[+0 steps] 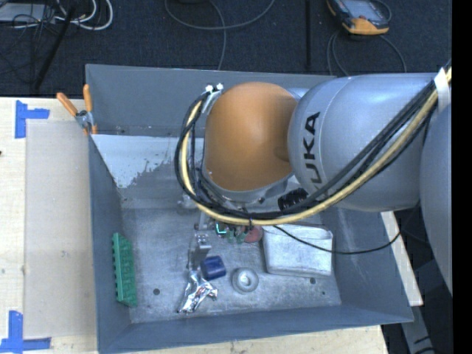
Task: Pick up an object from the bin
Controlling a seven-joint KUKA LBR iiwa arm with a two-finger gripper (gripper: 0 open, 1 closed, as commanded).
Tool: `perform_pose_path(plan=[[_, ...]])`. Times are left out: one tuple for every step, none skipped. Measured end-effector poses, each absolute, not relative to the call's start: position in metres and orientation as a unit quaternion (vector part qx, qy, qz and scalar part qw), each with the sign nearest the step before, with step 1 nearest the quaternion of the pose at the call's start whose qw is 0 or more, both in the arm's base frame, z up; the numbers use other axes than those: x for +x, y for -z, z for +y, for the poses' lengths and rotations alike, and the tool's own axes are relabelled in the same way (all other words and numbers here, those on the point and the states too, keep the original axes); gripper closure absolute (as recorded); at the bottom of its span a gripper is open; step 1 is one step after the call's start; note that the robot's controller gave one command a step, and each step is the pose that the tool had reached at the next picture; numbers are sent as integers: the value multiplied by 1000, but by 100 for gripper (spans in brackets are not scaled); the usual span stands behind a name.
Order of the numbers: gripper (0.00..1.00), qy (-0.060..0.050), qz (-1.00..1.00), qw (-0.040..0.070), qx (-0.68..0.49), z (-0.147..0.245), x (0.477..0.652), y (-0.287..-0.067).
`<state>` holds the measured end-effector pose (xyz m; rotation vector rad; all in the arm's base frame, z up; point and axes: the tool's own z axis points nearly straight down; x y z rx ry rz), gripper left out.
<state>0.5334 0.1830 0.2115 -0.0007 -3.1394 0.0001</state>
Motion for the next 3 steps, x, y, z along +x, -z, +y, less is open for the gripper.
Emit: perform_pose_path(plan=[[0, 0, -980, 4, 199, 127, 506, -87], [100, 0, -980, 2, 197, 127, 508, -89], [100, 0, -980, -5, 200, 122, 526, -246]])
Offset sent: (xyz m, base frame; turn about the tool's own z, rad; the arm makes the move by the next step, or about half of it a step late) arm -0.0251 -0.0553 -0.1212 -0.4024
